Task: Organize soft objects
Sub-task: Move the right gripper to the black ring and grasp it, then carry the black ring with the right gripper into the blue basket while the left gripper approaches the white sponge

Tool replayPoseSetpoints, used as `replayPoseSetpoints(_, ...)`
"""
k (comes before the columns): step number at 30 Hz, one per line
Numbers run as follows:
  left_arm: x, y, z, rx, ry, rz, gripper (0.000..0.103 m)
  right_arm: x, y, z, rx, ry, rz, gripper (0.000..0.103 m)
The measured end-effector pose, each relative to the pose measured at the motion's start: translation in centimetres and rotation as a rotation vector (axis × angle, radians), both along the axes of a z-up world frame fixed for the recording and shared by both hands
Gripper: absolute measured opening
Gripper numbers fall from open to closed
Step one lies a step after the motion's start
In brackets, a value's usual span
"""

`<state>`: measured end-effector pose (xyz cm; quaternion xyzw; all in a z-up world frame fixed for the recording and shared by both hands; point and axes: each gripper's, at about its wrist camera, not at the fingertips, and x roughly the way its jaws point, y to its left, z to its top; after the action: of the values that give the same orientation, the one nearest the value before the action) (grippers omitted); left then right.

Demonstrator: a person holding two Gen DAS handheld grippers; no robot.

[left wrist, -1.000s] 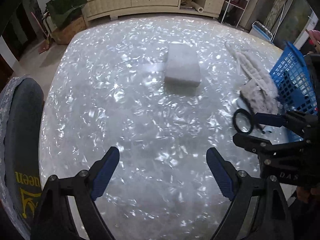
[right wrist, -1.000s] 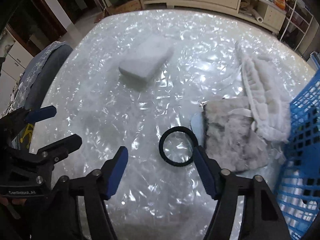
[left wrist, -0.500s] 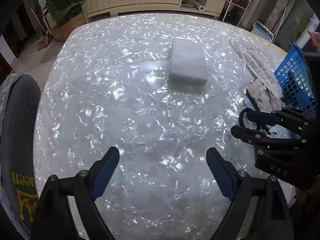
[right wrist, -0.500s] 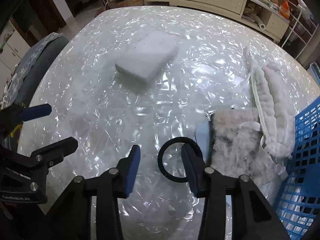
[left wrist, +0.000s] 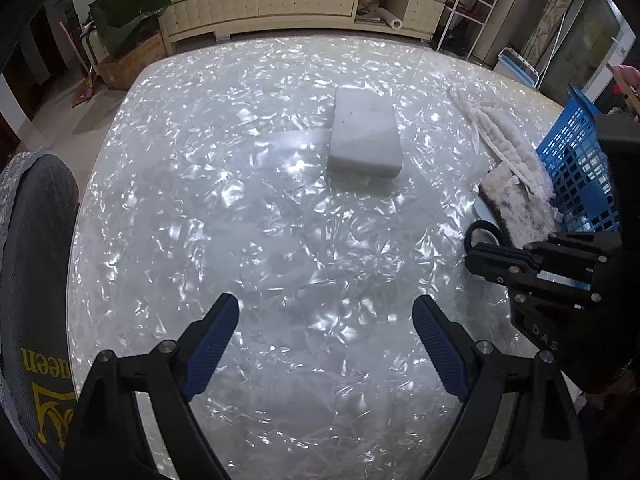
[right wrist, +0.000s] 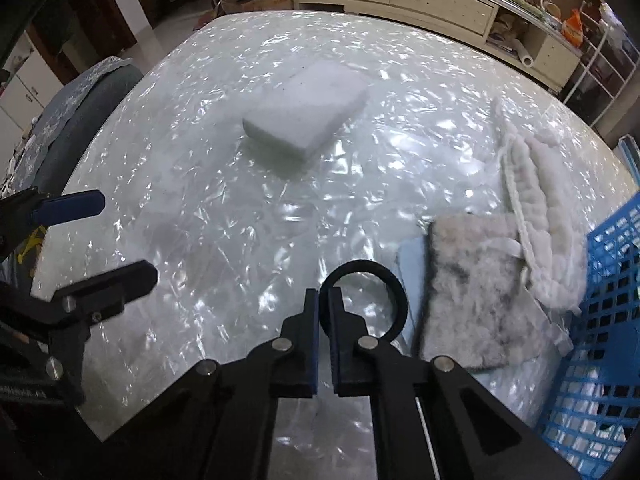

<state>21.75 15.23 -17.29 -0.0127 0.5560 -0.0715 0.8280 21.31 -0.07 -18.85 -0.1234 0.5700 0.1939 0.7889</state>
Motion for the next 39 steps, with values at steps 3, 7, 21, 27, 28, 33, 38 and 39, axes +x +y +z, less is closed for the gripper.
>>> replayPoseSetpoints(3,-0.2,0.0,0.7,-0.001,-0.025,0.001,0.088,-0.9,-1.1,1.2,0.003,-0.007,-0.003,0.004)
replayPoseSetpoints(7,-0.8,-0.6,1.9,0.002,-0.056,0.002,0.088,-1.7,-1.9,2.7,0.013,-0.019,-0.005,0.004)
replayPoseSetpoints(21,-2.0,-2.5,7.6,0.004,-0.146,-0.002,0.103,-3.8,-5.9,8.7,0.094,-0.088,-0.041,0.004)
replayPoseSetpoints(27,-0.4,-3.1,8.9,0.002,-0.124,-0.016,0.103,-3.6,-7.5,11.1,0.125,-0.118,-0.059,0.004)
replayPoseSetpoints(28,0.0,-3.5,9.2,0.011,-0.129,-0.032,0.103,-3.6,-7.9,11.6,0.127,-0.128,-0.061,0.004)
replayPoseSetpoints(33,1.5,-4.2,9.4,0.036,-0.137,-0.060,0.103,-3.3,-9.9,14.3,0.142,-0.176,-0.076,0.004)
replayPoseSetpoints(38,3.6,-4.8,9.1,0.054,-0.141,-0.088,0.103,-3.2,-12.3,16.3,0.146,-0.215,-0.101,0.004)
replayPoseSetpoints(39,4.1,-4.8,8.8,0.058,-0.137,-0.090,0.103,-3.2,-12.8,16.6,0.144,-0.219,-0.107,0.004)
